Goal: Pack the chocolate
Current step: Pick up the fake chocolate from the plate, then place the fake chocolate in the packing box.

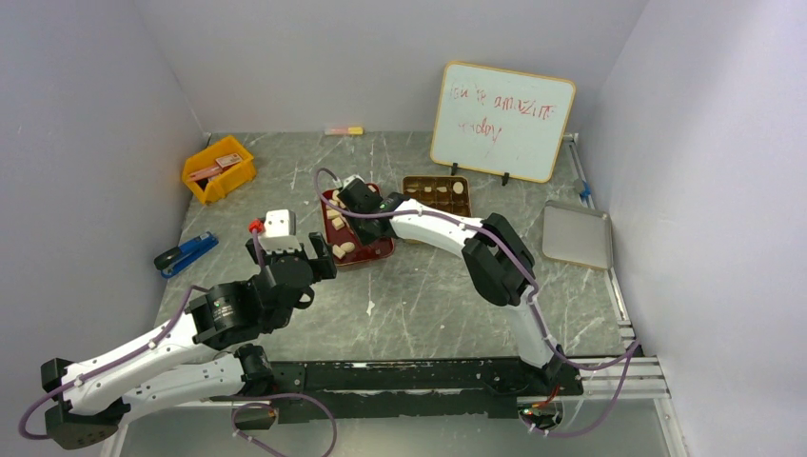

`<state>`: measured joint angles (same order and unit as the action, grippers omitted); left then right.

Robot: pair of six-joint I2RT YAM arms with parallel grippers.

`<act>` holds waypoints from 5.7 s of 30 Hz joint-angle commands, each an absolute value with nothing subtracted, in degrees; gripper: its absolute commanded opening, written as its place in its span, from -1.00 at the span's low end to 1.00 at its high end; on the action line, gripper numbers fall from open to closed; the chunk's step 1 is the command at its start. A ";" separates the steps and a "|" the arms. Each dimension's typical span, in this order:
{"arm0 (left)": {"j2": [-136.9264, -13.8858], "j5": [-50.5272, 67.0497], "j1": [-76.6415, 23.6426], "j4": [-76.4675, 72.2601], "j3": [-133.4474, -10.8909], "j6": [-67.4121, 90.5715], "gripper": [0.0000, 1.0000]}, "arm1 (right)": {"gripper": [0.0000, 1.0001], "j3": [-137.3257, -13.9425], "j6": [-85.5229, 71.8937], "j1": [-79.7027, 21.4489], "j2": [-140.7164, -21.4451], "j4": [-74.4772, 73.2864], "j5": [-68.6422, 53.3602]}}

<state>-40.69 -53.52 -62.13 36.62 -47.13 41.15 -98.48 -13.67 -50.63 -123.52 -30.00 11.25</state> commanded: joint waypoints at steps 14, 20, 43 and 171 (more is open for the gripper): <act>-40.47 -54.77 -62.40 35.83 -49.04 41.18 0.84 | -0.85 -97.38 -14.32 -50.36 -116.03 -29.36 12.21; -40.19 -54.62 -62.40 36.84 -49.21 42.06 0.83 | -0.92 -96.39 -14.38 -50.43 -113.19 -29.66 12.76; -39.60 -53.35 -62.41 36.61 -49.11 42.19 0.83 | -0.94 -78.89 -15.05 -42.82 -89.90 -31.90 19.07; -41.15 -52.96 -62.40 35.16 -49.72 41.13 0.82 | -0.30 -65.30 -14.50 -21.89 -86.31 -23.02 9.03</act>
<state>-41.08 -52.38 -62.13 36.23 -47.18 41.17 -63.07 -14.02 -22.22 -87.96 -24.86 9.67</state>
